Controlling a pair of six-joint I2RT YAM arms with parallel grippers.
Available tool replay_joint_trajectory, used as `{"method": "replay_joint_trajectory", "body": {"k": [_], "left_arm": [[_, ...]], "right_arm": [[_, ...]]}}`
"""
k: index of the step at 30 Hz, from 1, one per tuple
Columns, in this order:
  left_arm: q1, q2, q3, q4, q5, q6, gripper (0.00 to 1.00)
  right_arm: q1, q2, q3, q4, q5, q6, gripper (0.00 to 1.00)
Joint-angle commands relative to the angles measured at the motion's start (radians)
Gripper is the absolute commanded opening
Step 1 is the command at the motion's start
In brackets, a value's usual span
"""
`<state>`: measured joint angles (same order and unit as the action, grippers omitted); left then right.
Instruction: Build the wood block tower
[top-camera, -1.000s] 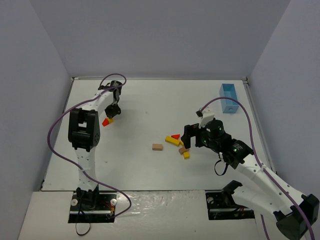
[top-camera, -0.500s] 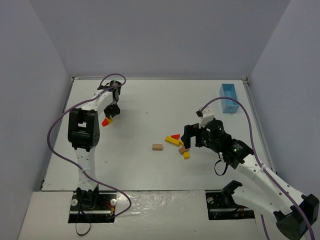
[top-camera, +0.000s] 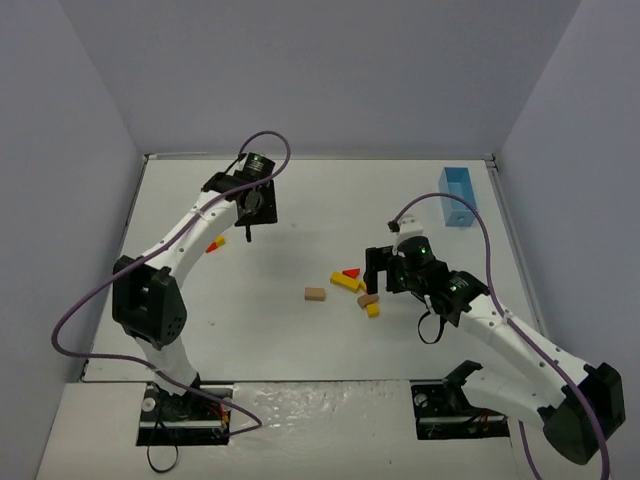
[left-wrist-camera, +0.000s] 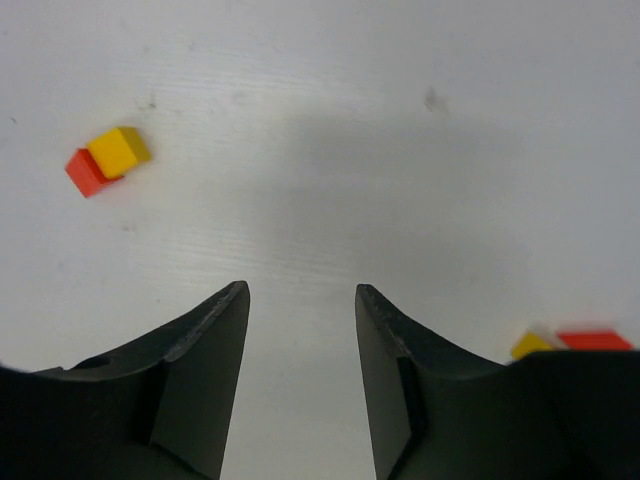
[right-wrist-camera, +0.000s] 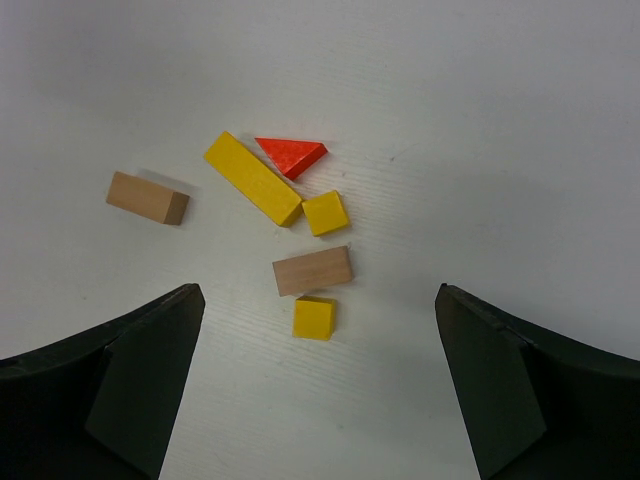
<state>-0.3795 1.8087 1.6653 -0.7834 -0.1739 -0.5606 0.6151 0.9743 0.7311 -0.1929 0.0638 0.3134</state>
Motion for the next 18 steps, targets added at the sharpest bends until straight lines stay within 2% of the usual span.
{"method": "replay_joint_trajectory", "body": {"k": [1,3,6,9,12,18], "left_arm": [[-0.032,-0.187,-0.12,-0.018,0.066,0.07,0.47],[-0.032,-0.283,-0.197,-0.019,0.065,0.091,0.51],[-0.024,-0.412,-0.274,-0.02,0.058,0.139,0.65],[-0.005,-0.509,-0.335,-0.025,0.059,0.184,0.74],[0.018,-0.599,-0.382,-0.018,0.056,0.21,0.79],[0.056,-0.72,-0.516,0.044,0.081,0.256,0.82]], "right_arm": [[-0.008,0.101,0.034,0.018,0.031,0.033,0.96],[-0.009,0.17,0.054,0.018,0.029,0.006,0.93],[-0.012,0.266,0.092,0.024,0.01,-0.036,0.86],[-0.02,0.34,0.129,0.03,-0.005,-0.085,0.76],[-0.036,0.415,0.172,0.032,-0.008,-0.132,0.62],[-0.059,0.538,0.215,0.033,-0.096,-0.195,0.51]]}}
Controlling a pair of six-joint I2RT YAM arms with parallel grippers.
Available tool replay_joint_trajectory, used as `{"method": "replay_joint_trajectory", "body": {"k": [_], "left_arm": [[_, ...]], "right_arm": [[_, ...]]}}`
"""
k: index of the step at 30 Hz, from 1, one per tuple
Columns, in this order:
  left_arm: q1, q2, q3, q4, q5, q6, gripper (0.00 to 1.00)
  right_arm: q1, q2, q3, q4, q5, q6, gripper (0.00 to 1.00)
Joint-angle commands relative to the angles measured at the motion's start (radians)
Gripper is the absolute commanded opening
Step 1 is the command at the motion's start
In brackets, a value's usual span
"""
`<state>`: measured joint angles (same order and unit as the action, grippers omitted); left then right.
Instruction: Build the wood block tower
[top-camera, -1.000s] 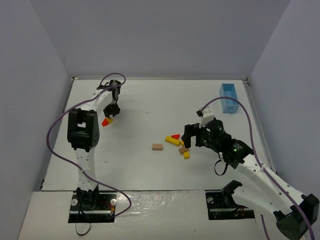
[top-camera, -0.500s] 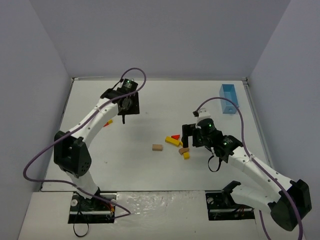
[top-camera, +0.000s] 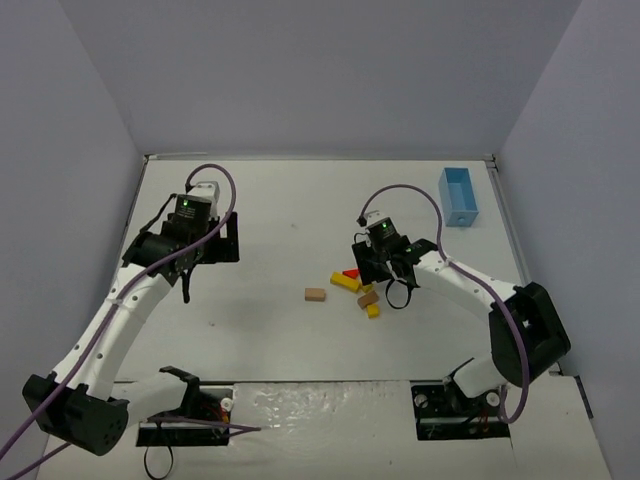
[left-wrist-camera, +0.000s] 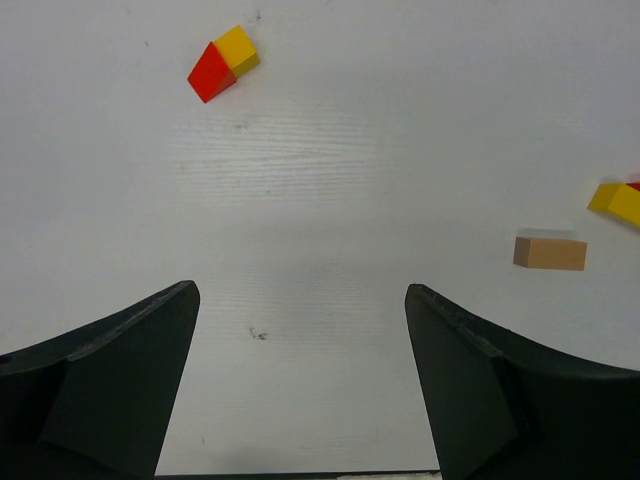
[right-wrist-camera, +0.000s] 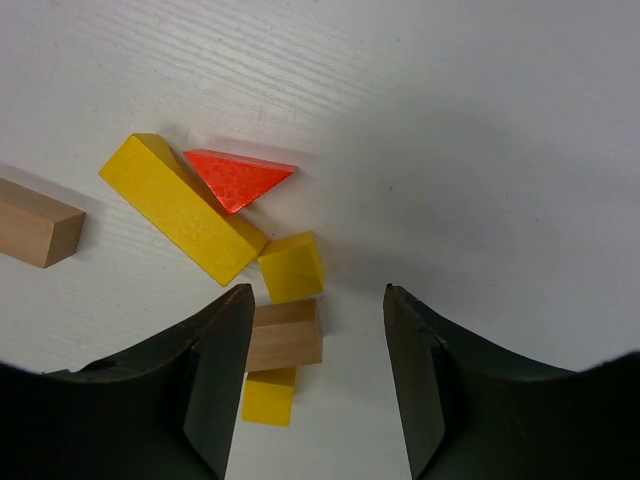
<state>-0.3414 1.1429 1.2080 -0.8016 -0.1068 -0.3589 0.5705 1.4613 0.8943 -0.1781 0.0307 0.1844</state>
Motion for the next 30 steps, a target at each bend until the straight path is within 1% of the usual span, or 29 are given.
{"method": "replay_joint_trajectory", "body": {"k": [1,5,13,18,20,22,25,28,30], "left_arm": [[0.02,-0.065,-0.073,0.082,0.017,0.051,0.82],[0.022,-0.107,-0.16,0.16,0.029,0.048,0.82],[0.024,-0.1,-0.215,0.238,0.022,0.047,0.82],[0.024,-0.091,-0.246,0.26,0.019,0.037,0.82],[0.024,-0.088,-0.248,0.26,0.018,0.038,0.82],[0.023,-0.087,-0.248,0.26,0.009,0.037,0.82],[0.024,-0.086,-0.251,0.258,0.002,0.038,0.82],[0.026,-0.083,-0.251,0.254,-0.018,0.031,0.82],[0.038,-0.082,-0.247,0.248,-0.036,0.022,0.82]], "right_arm": [[-0.016,0.064,0.054,0.018,-0.071,-0.072,0.5],[-0.015,0.118,0.057,0.017,-0.126,-0.075,0.48],[-0.015,0.154,0.049,0.017,-0.16,-0.048,0.47],[-0.017,0.169,0.055,0.016,-0.124,-0.048,0.37],[-0.018,0.168,0.058,0.014,-0.11,-0.047,0.29],[-0.015,0.146,0.066,0.013,-0.075,-0.044,0.15],[-0.006,0.092,0.103,0.003,-0.036,-0.039,0.01],[0.008,0.058,0.204,-0.049,-0.034,-0.045,0.0],[0.026,0.079,0.272,-0.055,-0.043,-0.049,0.0]]}}
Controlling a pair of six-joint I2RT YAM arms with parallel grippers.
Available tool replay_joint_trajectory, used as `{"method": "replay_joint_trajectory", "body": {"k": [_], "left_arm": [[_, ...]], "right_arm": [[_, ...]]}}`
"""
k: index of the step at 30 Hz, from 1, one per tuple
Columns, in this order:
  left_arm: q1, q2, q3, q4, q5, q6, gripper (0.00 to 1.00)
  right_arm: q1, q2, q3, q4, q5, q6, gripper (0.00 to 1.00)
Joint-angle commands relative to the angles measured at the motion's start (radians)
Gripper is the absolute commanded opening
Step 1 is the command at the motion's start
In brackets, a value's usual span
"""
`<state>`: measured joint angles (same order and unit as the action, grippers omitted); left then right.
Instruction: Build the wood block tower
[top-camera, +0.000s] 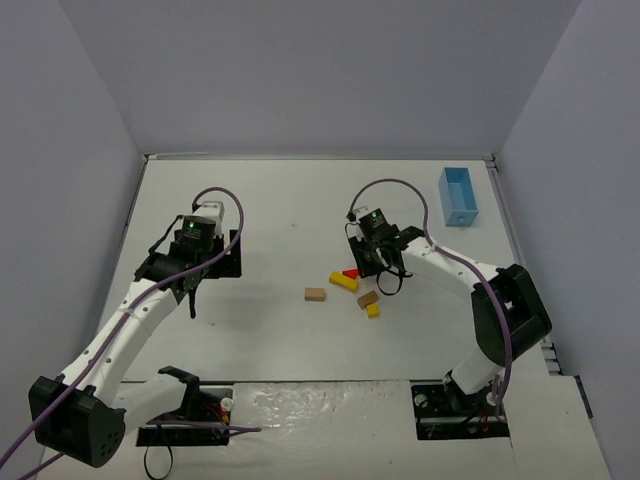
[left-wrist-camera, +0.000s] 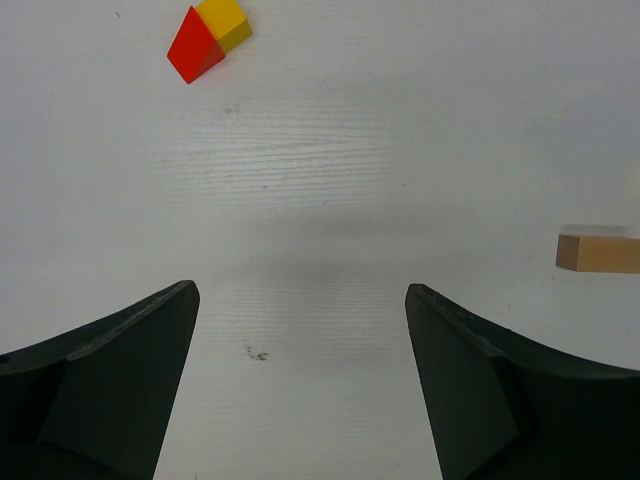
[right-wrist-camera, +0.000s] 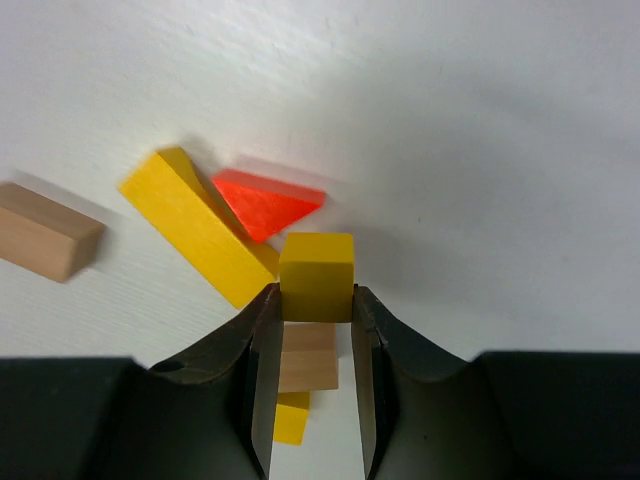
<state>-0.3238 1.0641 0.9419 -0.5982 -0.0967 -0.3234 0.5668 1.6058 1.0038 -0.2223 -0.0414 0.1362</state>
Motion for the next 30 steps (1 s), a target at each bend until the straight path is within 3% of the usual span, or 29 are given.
{"method": "replay_joint_trajectory", "body": {"k": [1,15,22,25,30], "left_arm": [[0.03,-0.004,0.021,0.04,-0.053,-0.022,0.82],[0.091,-0.115,0.004,-0.022,-0.276,-0.098,0.82],[0.091,-0.105,0.003,-0.02,-0.264,-0.1,0.82],[0.091,-0.094,0.006,-0.017,-0.247,-0.097,0.82],[0.091,-0.066,0.011,-0.014,-0.213,-0.093,0.82]], "right_arm": [[0.038,-0.041,0.216,-0.014,0.016,0.002,0.0],[0.22,0.571,0.905,-0.017,-0.035,0.069,0.0],[0.271,0.716,1.038,-0.015,0.017,0.09,0.01],[0.282,0.745,1.048,-0.015,0.036,0.093,0.08],[0.283,0.764,1.052,-0.015,0.07,0.094,0.33]]}}
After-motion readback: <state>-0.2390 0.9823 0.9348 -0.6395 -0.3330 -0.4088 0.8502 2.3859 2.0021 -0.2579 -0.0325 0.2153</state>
